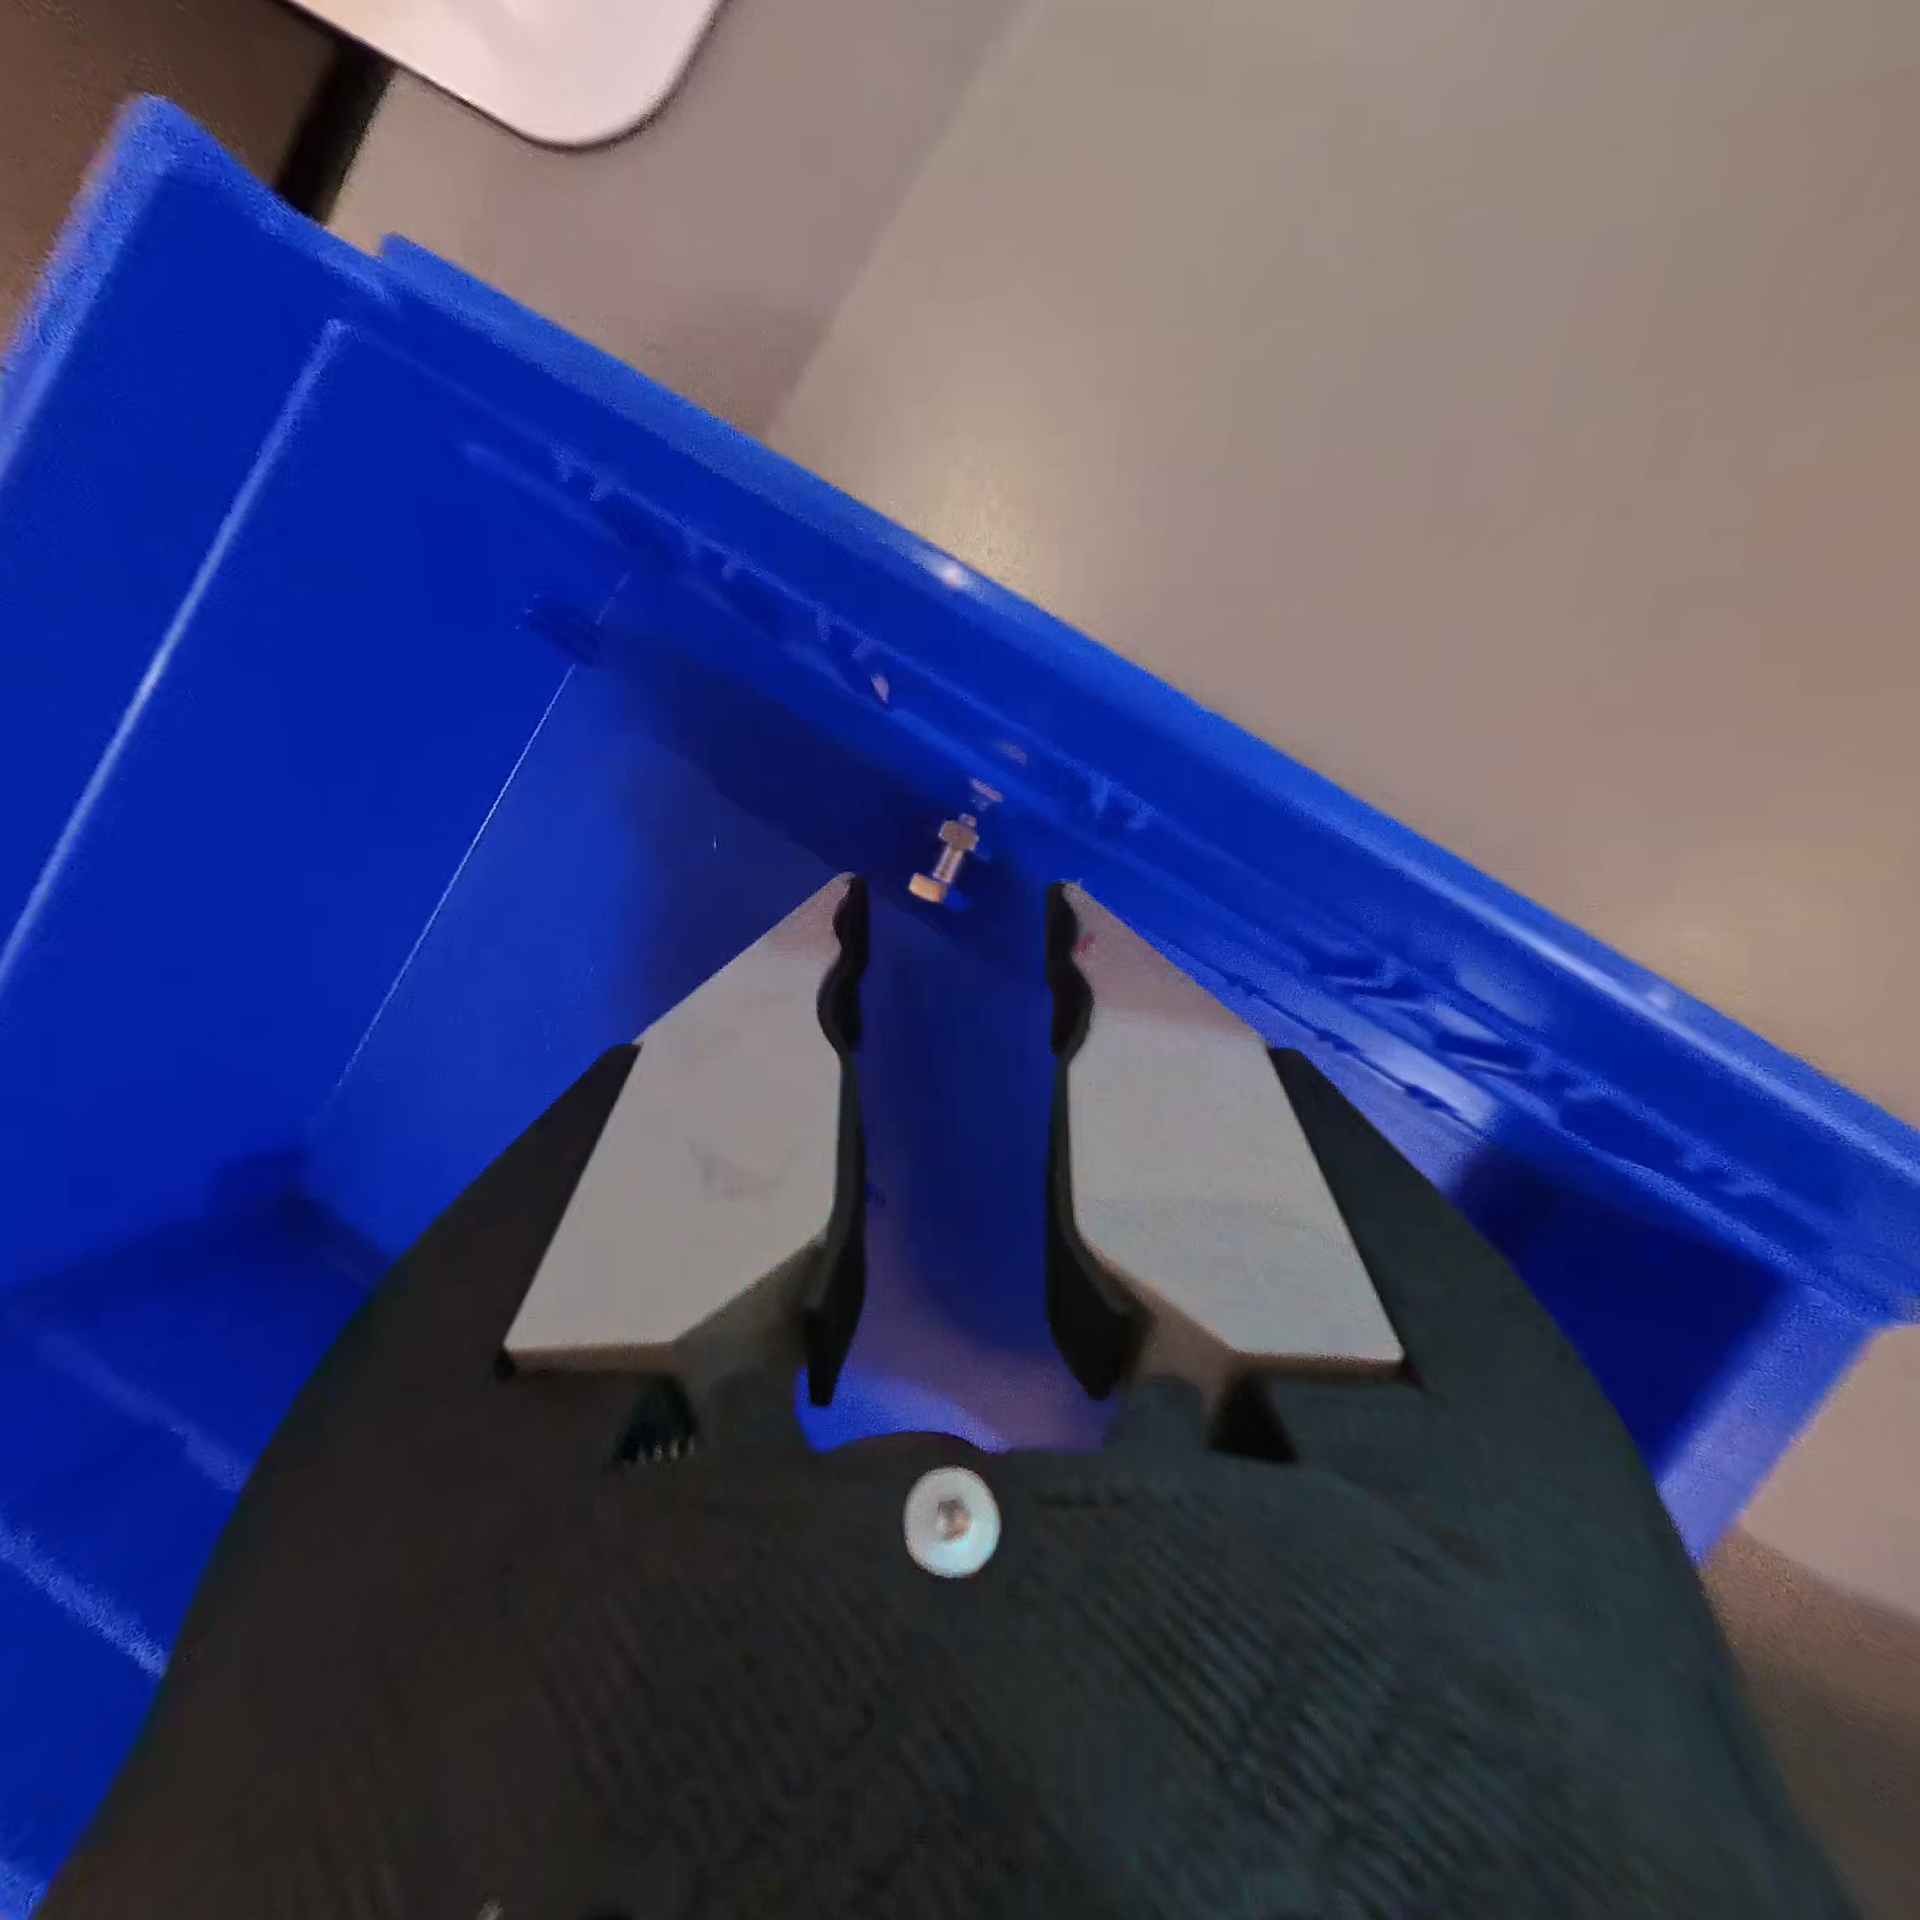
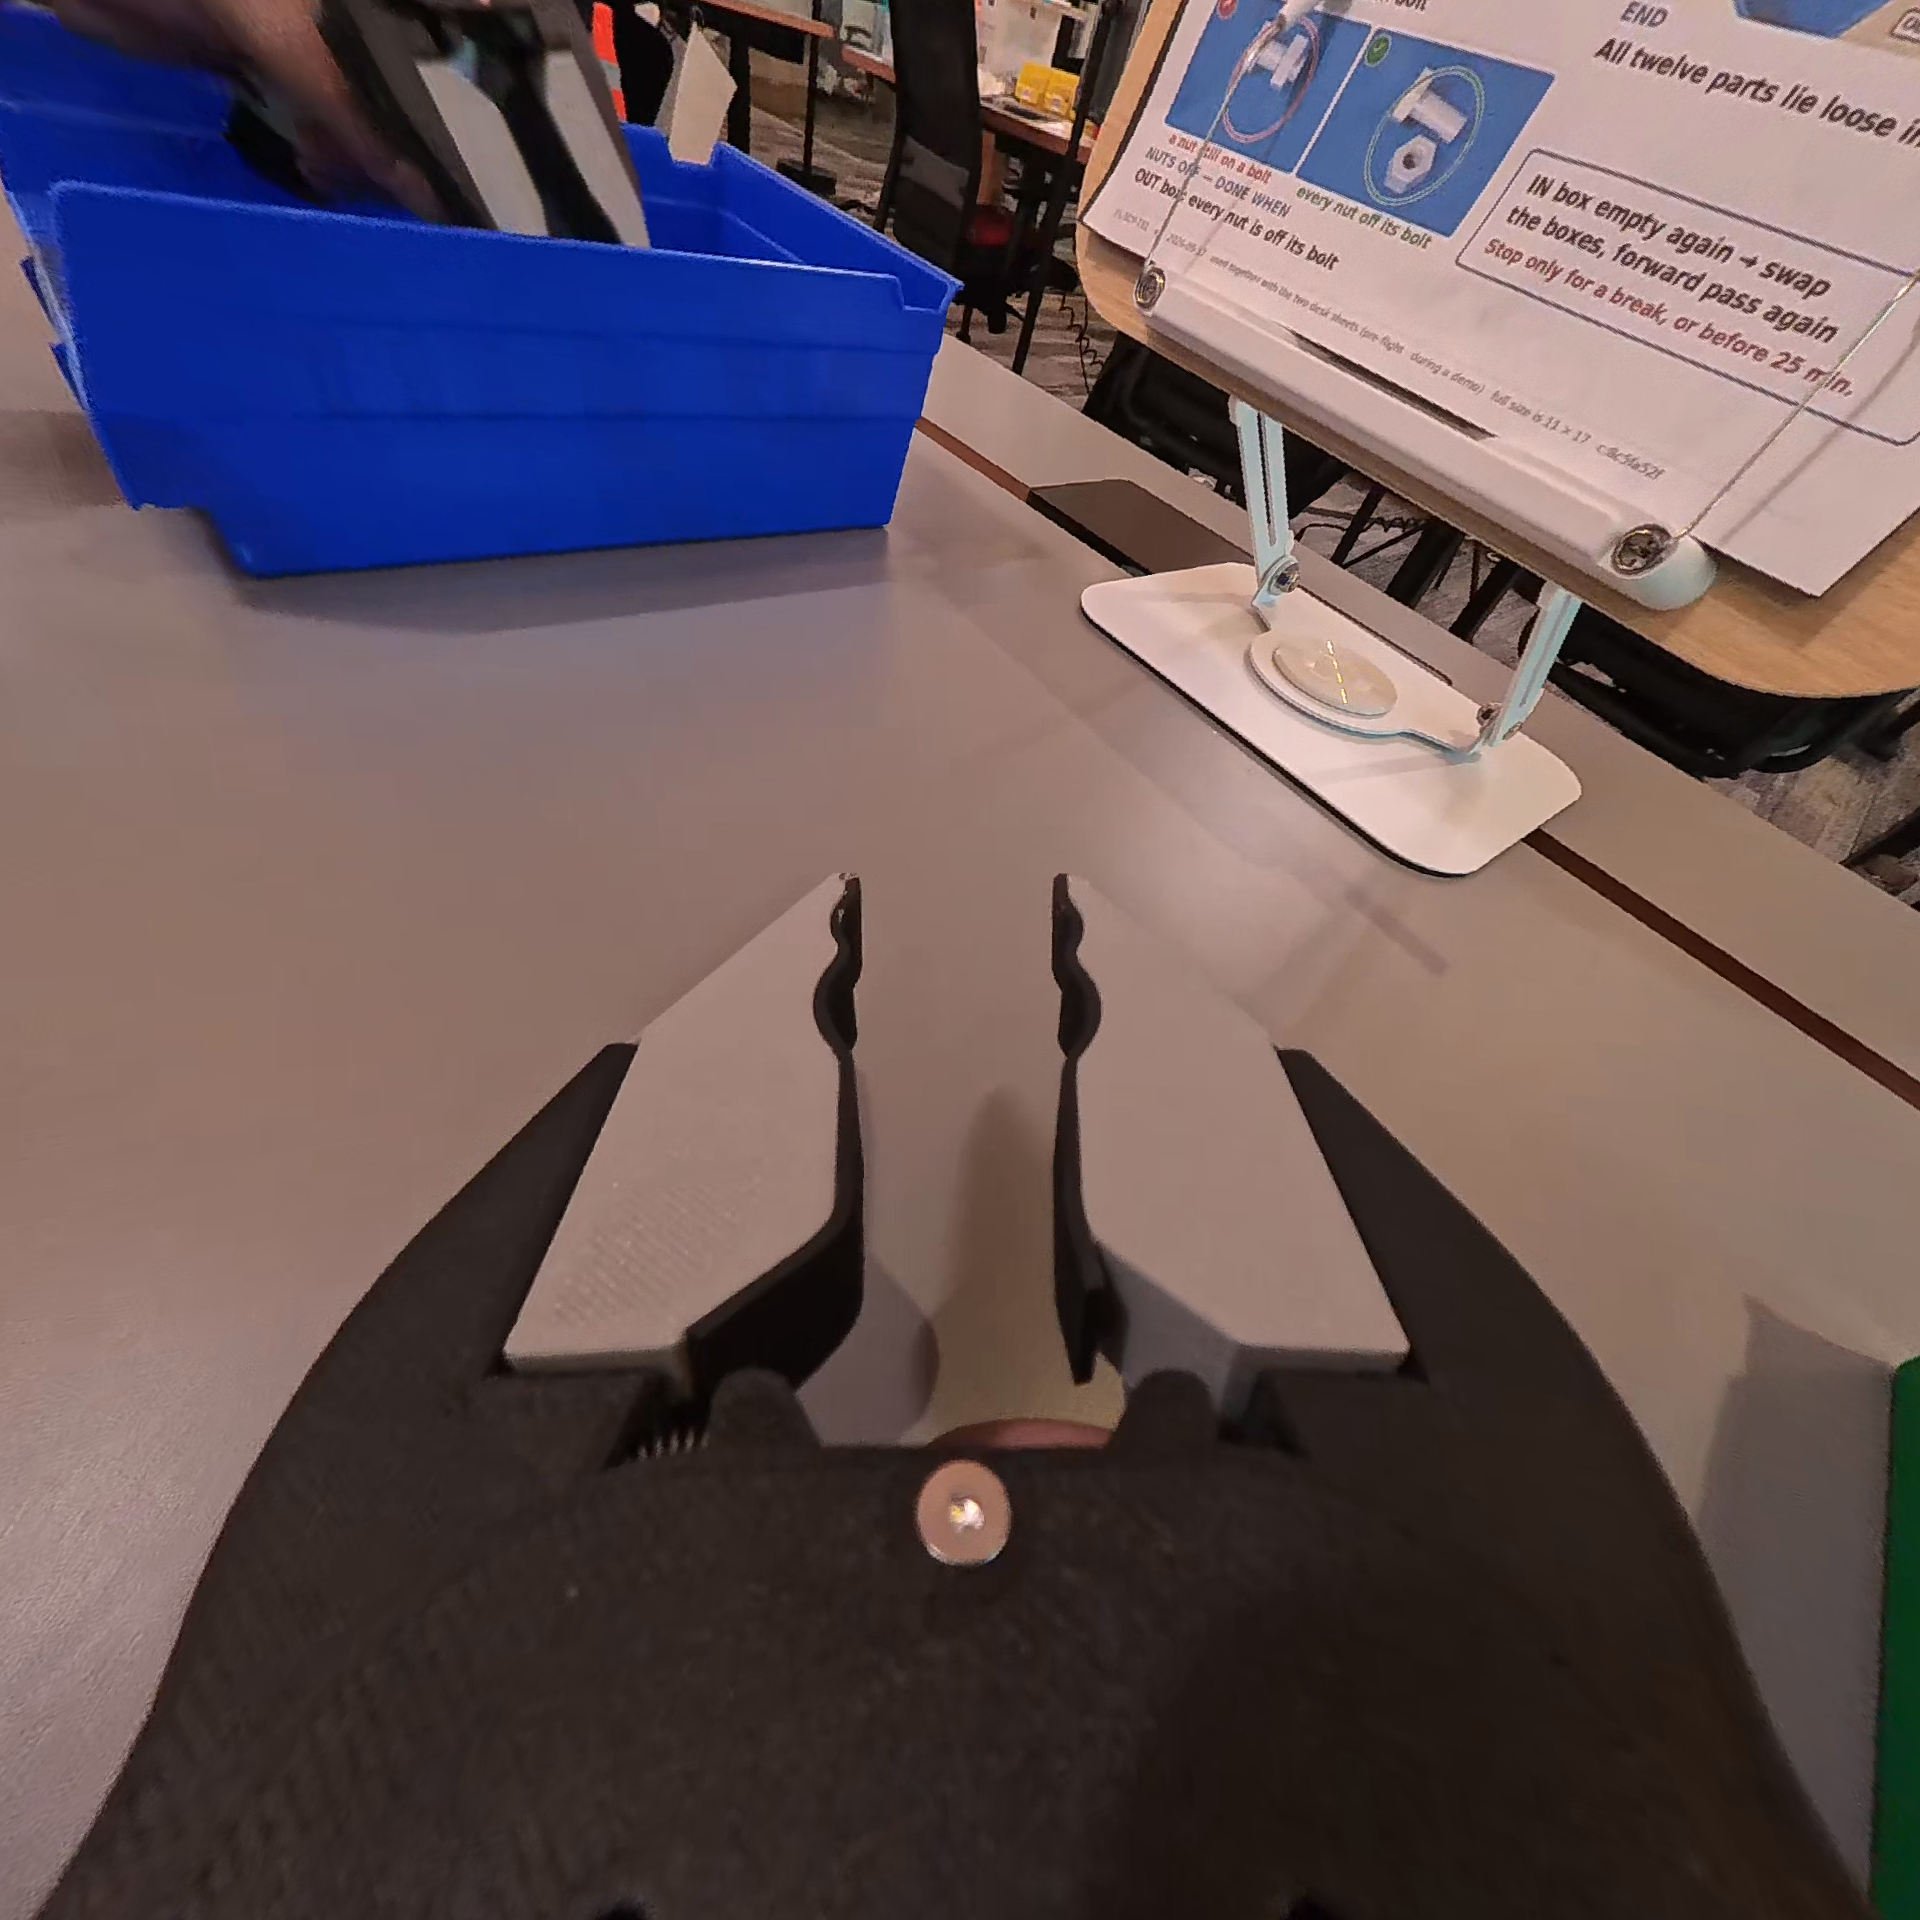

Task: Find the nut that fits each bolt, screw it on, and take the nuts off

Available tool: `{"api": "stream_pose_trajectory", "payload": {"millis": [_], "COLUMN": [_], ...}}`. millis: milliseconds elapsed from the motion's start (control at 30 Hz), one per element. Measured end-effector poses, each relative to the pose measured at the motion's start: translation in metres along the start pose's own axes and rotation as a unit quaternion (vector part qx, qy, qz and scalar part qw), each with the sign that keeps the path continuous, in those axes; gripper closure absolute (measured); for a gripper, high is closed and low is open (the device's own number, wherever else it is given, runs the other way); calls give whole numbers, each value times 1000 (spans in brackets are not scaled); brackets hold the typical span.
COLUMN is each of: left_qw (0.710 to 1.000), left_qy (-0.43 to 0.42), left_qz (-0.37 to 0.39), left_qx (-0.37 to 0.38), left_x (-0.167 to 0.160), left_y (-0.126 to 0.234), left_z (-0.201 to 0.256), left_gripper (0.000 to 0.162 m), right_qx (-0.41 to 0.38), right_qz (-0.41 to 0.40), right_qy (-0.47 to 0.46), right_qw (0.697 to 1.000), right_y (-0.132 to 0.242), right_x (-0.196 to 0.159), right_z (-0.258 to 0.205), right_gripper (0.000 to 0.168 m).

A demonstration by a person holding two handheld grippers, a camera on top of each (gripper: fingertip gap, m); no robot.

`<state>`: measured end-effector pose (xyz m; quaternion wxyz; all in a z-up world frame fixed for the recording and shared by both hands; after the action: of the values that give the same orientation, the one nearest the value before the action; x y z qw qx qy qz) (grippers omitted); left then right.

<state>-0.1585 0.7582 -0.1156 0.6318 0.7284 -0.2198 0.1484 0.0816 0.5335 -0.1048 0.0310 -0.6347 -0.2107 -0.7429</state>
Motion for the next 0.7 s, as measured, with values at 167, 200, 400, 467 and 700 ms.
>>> {"api": "stream_pose_trajectory", "payload": {"millis": [167, 200, 400, 467, 700], "left_qw": [994, 995, 994, 994, 978], "left_qy": [-59, -60, -52, -35, 29], "left_qz": [-81, -72, -94, -100, 102], "left_qx": [-33, -34, -17, 35, 182], "left_x": [-7, -4, -13, -21, 17], "left_y": [-31, -32, -29, -17, 77], "left_z": [3, 2, -2, -12, -2], "left_gripper": [142, 150, 154, 154, 155], "right_qx": [2, 3, 21, 27, 98], "right_qz": [0, 0, 7, 15, 35], "right_qy": [-1, -2, -9, -11, -74], "right_qw": [1000, 1000, 1000, 999, 992], "right_y": [-1, 0, 3, 6, 17], "right_x": [0, 0, 3, 8, 24], "right_z": [0, 0, -5, -7, -20], "right_gripper": [135, 136, 137, 138, 137]}}
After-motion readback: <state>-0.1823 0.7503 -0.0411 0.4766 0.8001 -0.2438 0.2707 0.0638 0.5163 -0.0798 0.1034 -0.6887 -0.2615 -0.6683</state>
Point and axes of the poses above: each gripper's, where its closed fingertips meet, y back along the fingers, x out of its top, z = x × y across the jaws, the point moved 4 cm from there along y, back along the fingers, and after that the axes turned 7 degrees about -y, right-handed, at the moved point
